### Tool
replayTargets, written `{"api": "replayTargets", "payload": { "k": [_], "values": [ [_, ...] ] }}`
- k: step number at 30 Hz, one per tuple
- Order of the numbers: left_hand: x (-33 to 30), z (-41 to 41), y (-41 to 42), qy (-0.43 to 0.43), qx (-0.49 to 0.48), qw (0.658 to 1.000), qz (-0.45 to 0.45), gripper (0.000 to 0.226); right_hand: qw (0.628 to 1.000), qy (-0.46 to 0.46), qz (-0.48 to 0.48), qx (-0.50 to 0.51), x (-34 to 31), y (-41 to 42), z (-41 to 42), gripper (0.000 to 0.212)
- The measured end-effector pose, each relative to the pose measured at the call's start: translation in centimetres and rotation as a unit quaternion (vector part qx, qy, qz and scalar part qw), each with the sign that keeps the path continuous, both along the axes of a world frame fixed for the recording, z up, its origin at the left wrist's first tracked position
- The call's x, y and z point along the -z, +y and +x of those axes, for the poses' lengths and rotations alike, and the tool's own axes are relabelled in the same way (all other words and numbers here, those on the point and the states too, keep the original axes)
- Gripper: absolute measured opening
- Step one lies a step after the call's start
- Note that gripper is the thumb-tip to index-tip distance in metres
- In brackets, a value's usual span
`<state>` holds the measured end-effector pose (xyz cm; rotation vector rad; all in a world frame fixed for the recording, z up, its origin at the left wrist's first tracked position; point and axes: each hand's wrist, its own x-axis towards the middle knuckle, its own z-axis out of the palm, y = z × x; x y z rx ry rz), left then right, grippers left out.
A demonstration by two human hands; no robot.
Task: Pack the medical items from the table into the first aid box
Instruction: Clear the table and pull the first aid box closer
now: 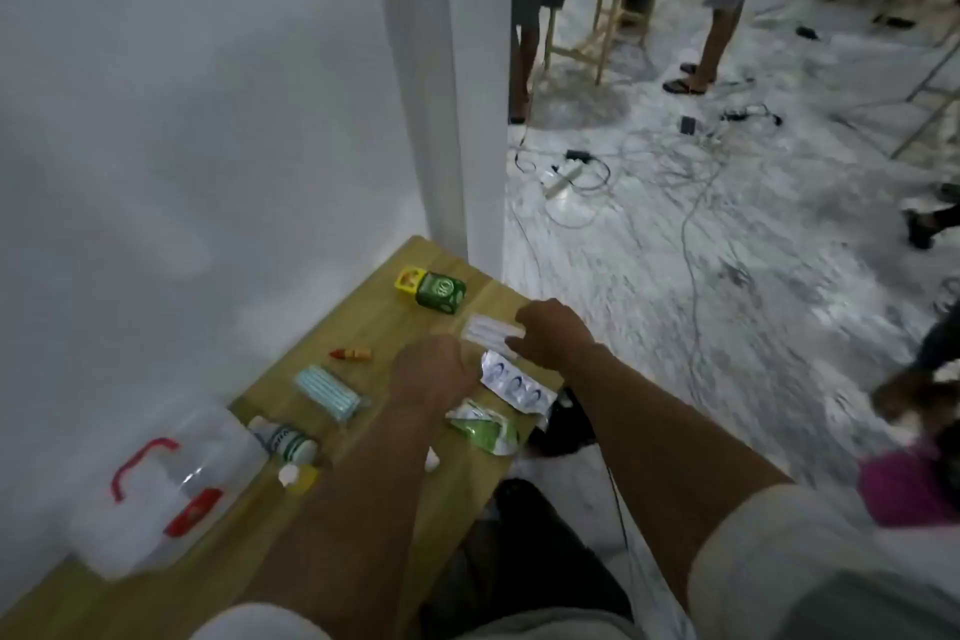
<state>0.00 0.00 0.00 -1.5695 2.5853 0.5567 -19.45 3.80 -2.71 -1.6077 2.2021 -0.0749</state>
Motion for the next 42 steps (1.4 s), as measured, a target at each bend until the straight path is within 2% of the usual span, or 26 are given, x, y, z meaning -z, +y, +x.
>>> {"api": "replayTargets", "payload": {
  "k": [4, 7, 11, 15, 17, 20, 23, 27, 32, 34, 40, 42],
  "values": [
    [5.0, 0.4, 1.8, -0.076, 0.025, 0.996, 0.049, 0.039, 0.996, -0.038, 0.065, 0.052, 5.8, 2.8, 0.1, 0.042],
    [7.8, 0.5, 2.1, -0.078, 0.029, 0.995, 0.052, 0.048, 0.991, -0.075, 0.061, 0.095, 8.7, 3.9, 0.9, 0.044],
    [10.3, -0.4, 2.0, -0.104, 0.007, 0.991, 0.085, 0.053, 0.987, -0.047, 0.066, 0.136, 10.4, 4.5, 2.0, 0.059],
    [11.2, -1.6, 2.2, -0.116, 0.031, 0.99, 0.079, 0.044, 0.988, -0.007, 0.052, 0.144, 11.7, 4.8, 2.2, 0.052],
    [11.9, -1.9, 2.3, -0.101, 0.042, 0.991, 0.071, 0.04, 0.985, -0.039, 0.049, 0.162, 12.3, 4.9, 1.7, 0.049],
    [12.6, -2.3, 2.4, -0.065, 0.037, 0.994, 0.077, 0.042, 0.97, -0.147, 0.043, 0.189, 12.9, 5.3, 0.6, 0.037],
    [12.3, -2.8, 2.9, -0.04, -0.012, 0.994, 0.096, 0.035, 0.938, -0.242, 0.024, 0.247, 12.7, 6.9, -0.5, 0.013],
    [10.8, -4.9, 4.5, -0.004, -0.033, 0.991, 0.132, 0.022, 0.868, -0.319, -0.034, 0.38, 11.1, 10.3, -3.0, 0.018],
    [10.6, -10.3, 6.7, 0.047, -0.039, 0.984, 0.165, 0.021, 0.784, -0.327, -0.075, 0.522, 11.1, 14.0, -7.6, 0.009],
    [11.5, -12.2, 7.4, 0.045, -0.061, 0.979, 0.191, 0.026, 0.754, -0.324, -0.066, 0.568, 12.2, 14.8, -9.0, 0.018],
    [15.5, -17.3, 8.3, 0.123, -0.195, 0.93, 0.287, 0.04, 0.72, -0.312, -0.045, 0.619, 15.5, 14.1, -11.4, 0.02],
    [16.2, -19.4, 8.0, 0.154, -0.24, 0.909, 0.305, 0.039, 0.718, -0.317, -0.045, 0.618, 16.6, 13.0, -12.4, 0.01]
  ]
}}
